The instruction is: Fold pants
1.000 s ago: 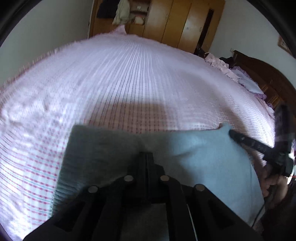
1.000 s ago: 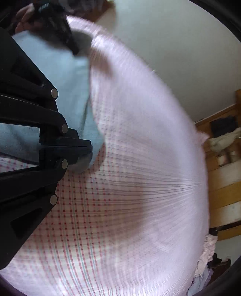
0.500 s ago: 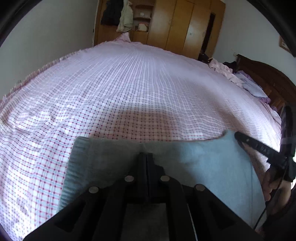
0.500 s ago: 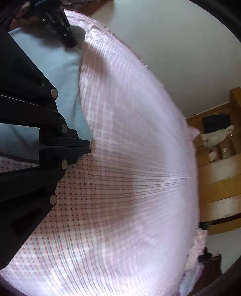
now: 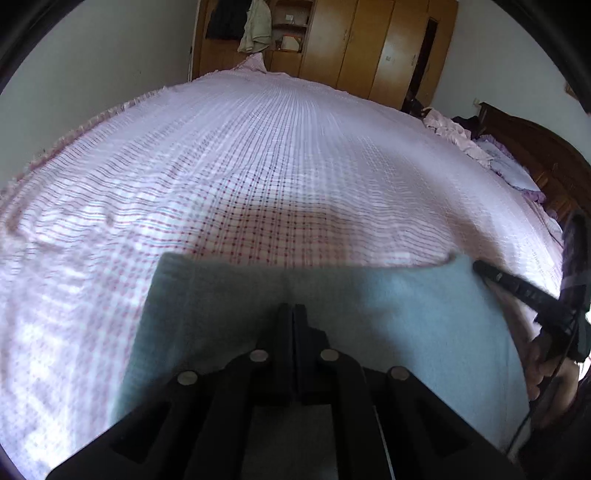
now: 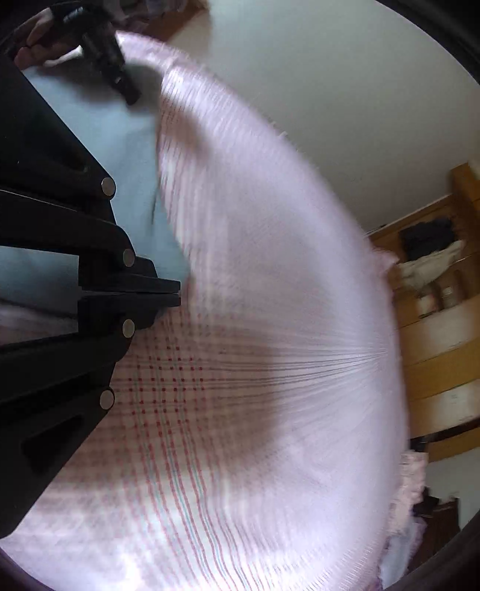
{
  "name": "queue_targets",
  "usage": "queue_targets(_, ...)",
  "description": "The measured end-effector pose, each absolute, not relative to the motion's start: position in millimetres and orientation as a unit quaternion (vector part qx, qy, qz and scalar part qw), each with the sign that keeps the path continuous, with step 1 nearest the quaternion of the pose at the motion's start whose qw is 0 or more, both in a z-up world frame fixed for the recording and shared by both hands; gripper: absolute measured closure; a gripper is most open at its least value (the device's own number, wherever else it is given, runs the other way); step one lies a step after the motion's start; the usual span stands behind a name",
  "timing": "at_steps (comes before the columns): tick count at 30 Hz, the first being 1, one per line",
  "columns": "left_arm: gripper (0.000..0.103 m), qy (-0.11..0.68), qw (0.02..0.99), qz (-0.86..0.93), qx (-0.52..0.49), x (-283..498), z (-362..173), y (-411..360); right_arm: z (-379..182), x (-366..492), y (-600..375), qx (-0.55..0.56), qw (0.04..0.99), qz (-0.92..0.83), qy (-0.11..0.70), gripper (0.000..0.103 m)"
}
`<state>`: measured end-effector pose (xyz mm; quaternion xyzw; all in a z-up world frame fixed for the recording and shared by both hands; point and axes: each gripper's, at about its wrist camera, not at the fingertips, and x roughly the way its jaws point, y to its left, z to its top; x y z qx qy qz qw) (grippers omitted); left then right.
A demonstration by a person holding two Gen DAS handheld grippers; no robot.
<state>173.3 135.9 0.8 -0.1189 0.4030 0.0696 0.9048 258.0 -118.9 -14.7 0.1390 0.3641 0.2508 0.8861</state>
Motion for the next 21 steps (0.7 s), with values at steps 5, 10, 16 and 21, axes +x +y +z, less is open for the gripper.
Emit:
queue_targets(5,0.1,0.41,0.899,0.076,-0.131,150,-6,138,-23,218,-112,0.1,0.867,0.283,0.398,0.103)
queue_targets(10,0.1,0.41,0.9,0.088,-0.115,160,-11,135,-44,214,-105,0.079,0.866,0.28,0.407,0.103)
queue_targets(16,0.1,0.397,0.91,0.093,-0.076,142,2,119,-20,203,-126,0.12,0.874,0.26,0.392,0.103)
queue_targets(21,0.1,0.399,0.907,0.063,-0.119,99,-5,115,-25,171,-130,0.116,0.872,0.246,0.407,0.103)
